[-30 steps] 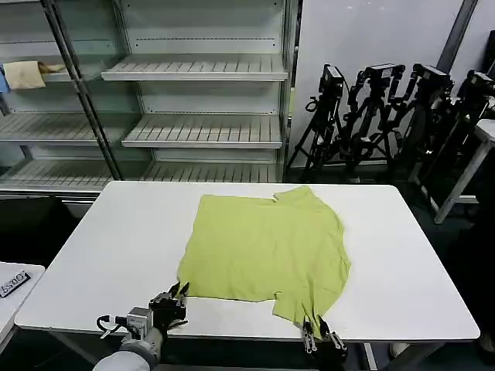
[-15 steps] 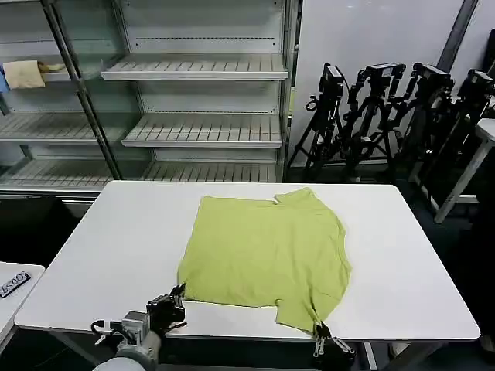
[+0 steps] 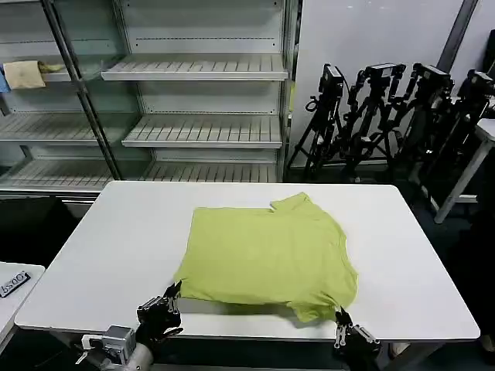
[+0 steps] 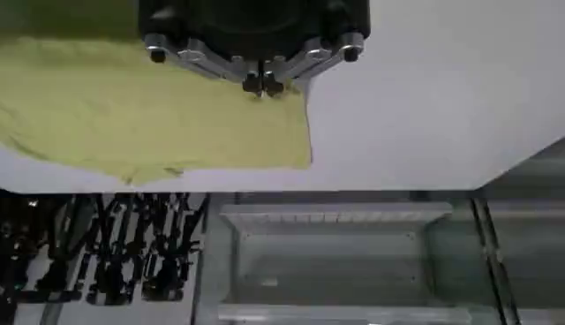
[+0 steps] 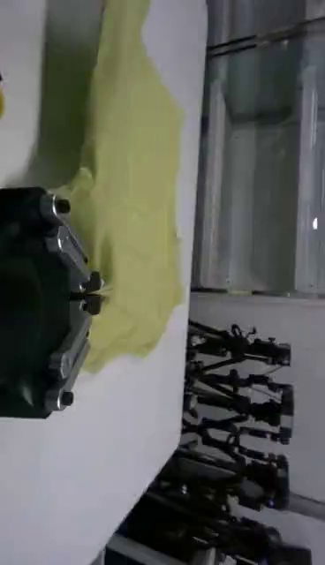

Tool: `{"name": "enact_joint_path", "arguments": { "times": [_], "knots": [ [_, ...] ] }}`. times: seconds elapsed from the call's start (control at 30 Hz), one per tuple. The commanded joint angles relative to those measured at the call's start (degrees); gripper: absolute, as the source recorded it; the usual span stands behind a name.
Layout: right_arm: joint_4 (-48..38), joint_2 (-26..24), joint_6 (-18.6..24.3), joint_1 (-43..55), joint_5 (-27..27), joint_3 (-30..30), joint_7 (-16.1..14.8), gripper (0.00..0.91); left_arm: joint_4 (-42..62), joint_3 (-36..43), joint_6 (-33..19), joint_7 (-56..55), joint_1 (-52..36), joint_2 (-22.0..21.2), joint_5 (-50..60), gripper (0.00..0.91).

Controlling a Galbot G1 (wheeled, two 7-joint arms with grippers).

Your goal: Fold and organize the clothes.

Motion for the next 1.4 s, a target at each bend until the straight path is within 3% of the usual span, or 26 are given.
{"name": "enact_joint_path", "arguments": {
  "times": [0.03,0.63,1.17,1.23,1.27,1.3,1.33,1.4],
  "knots": [
    [-4.21,-2.35,0.26,8.24,4.12,1.76,0.16,0.000,4.35,0.11,-2.35,1.11,-5.46,1.30,-1.24,0.020],
    [-15.56,-7.21,-6.24,22.89,6.99,0.94,-1.82,0.000,20.17,4.21,-4.27,1.50,-20.29,4.20,-1.45,0.020],
    [-26.18,-6.58,-5.65,31.91,5.75,-4.27,-1.30,0.000,27.04,7.84,-4.34,1.04,-24.53,3.05,1.76,0.020],
    [-27.41,-6.19,-5.88,32.34,4.96,-4.97,-1.25,0.000,28.21,8.15,-4.34,0.79,-25.19,2.62,2.12,0.071],
    [-27.87,-6.08,-5.97,32.36,4.78,-5.18,-1.21,0.010,28.37,8.22,-4.34,0.68,-25.34,2.56,2.10,0.302],
    [-28.40,-5.84,-6.41,32.30,3.23,-5.48,-1.68,0.907,28.77,8.29,-4.56,0.54,-25.58,2.24,1.85,0.725],
    [-28.50,-5.78,-6.65,32.09,1.04,-5.64,-3.47,0.907,28.83,8.34,-5.01,0.45,-25.69,2.08,1.59,0.907],
    [-27.26,-5.68,-6.00,31.28,-1.05,-6.09,-4.06,0.907,28.50,8.31,-5.37,0.08,-25.62,1.66,0.46,0.907]
  ]
}}
